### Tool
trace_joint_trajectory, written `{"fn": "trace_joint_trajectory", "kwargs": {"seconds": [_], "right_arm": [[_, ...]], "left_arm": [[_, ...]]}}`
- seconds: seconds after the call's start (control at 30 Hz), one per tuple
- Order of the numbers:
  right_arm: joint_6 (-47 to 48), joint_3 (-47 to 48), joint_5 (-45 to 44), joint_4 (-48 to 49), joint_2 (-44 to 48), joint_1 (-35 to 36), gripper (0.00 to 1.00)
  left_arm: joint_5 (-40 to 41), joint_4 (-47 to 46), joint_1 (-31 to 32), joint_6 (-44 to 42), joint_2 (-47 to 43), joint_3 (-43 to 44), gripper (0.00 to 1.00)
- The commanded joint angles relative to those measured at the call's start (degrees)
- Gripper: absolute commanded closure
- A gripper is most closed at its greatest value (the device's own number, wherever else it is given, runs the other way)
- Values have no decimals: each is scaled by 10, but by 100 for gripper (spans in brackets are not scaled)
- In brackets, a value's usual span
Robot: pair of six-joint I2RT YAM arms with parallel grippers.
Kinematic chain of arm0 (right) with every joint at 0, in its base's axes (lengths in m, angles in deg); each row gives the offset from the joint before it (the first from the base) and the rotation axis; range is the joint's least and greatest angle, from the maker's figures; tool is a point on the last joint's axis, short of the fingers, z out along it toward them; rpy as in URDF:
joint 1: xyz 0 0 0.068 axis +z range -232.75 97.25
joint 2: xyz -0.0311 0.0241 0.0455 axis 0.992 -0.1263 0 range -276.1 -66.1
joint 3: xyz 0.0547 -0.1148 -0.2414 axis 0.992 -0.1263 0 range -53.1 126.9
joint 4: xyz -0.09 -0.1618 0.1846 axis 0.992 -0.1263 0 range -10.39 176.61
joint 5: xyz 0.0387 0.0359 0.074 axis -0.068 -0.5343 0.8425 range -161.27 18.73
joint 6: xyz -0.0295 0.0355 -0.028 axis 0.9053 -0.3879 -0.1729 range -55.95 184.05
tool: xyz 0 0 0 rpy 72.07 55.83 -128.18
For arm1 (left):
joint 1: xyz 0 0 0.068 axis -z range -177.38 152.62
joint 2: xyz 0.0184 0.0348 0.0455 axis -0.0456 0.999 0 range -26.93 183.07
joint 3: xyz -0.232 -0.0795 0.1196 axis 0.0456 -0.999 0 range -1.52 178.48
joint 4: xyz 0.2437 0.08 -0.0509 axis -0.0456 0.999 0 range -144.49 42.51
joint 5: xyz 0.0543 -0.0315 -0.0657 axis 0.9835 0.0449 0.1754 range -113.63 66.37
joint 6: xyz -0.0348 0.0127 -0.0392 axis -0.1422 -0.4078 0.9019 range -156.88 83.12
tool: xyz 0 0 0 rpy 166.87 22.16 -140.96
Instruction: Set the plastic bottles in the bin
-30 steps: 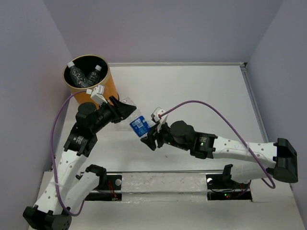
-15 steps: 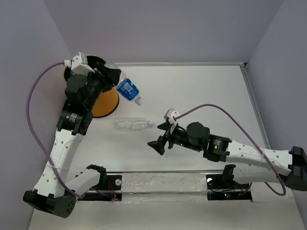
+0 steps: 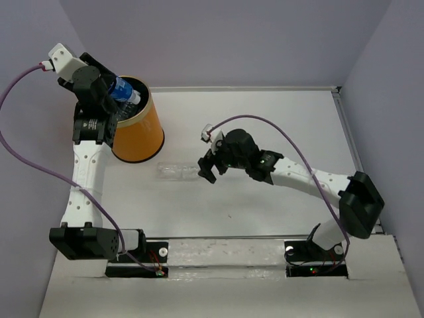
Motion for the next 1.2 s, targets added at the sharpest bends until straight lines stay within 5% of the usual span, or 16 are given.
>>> {"fn": "trace_joint_trajectory", "kwargs": {"seconds": [0.0, 0.3, 0.43, 0.53, 0.8, 0.93, 1.07, 1.1, 1.17], "right_arm": [[97, 123, 23, -111, -84, -9, 0], [178, 321, 26, -230, -281, -9, 0], [192, 340, 18, -241, -315, -9, 0], [208, 344, 8, -245, -334, -9, 0], [208, 349, 58, -259, -369, -9, 2], [180, 328, 63, -228, -360, -9, 16], [143, 263, 62, -149, -311, -9, 51], [135, 234, 55, -121, -288, -9, 70], [118, 206, 50, -90, -264, -9, 75]], "left_arm": [[111, -120, -2, -60, 10, 6, 55], [115, -253, -2, -102, 39, -81, 46], [88, -271, -2, -94, 52, -119, 27], [79, -269, -2, -81, 58, -135, 1], [18, -193, 5, -30, -15, -117, 1], [-63, -144, 26, 6, -103, -143, 1], [-171, -77, 66, 41, -173, -198, 1], [-193, -46, 79, 47, -185, -220, 1], [-251, 4, 90, 65, -223, -249, 1]]}}
